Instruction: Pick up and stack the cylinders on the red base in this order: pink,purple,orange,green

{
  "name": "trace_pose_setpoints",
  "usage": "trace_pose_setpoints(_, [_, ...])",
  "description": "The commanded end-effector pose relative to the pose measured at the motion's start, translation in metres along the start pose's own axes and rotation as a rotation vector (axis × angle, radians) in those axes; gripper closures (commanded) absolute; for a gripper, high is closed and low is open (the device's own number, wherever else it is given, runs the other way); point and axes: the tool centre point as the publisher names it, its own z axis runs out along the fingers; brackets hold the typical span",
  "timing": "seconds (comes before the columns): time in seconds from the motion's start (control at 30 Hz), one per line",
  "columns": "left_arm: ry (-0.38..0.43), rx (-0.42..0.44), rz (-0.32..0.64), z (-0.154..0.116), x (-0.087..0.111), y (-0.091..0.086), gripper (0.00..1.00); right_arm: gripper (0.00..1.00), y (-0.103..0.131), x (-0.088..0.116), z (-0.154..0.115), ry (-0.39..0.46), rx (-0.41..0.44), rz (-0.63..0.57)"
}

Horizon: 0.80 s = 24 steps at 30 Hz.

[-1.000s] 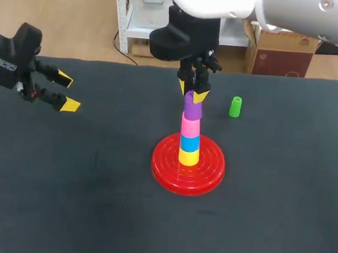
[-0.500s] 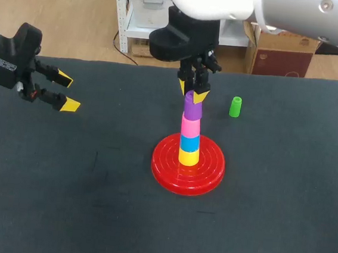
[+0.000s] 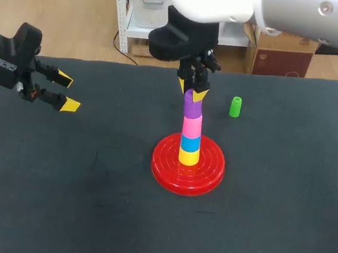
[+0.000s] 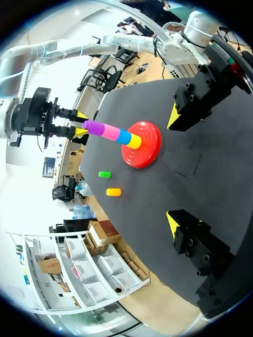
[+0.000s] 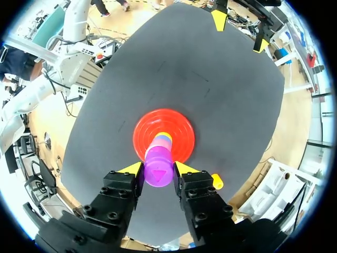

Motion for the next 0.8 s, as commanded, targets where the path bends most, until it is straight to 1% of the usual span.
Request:
trace_pose_setpoints(0.03, [-0.003, 0.000, 0.003, 0.000, 0.002, 0.000, 0.00, 1.00, 0.003, 0.000, 0.003, 0.001, 0.005, 0.000])
trace_pose_setpoints(0.4, [-0.003, 0.000, 0.003, 0.000, 0.002, 0.000, 0.00, 1.00, 0.008, 0.001, 0.003, 0.006, 0.006, 0.015])
trace_pose_setpoints(0.53, [-0.003, 0.000, 0.003, 0.000, 0.002, 0.000, 0.00, 1.00, 0.011, 0.001, 0.009, 0.009, 0.036, 0.053])
trace_pose_setpoints(0.8, [-0.003, 0.000, 0.003, 0.000, 0.002, 0.000, 0.00, 1.00, 0.013, -0.008, 0.021, -0.002, 0.054, 0.082])
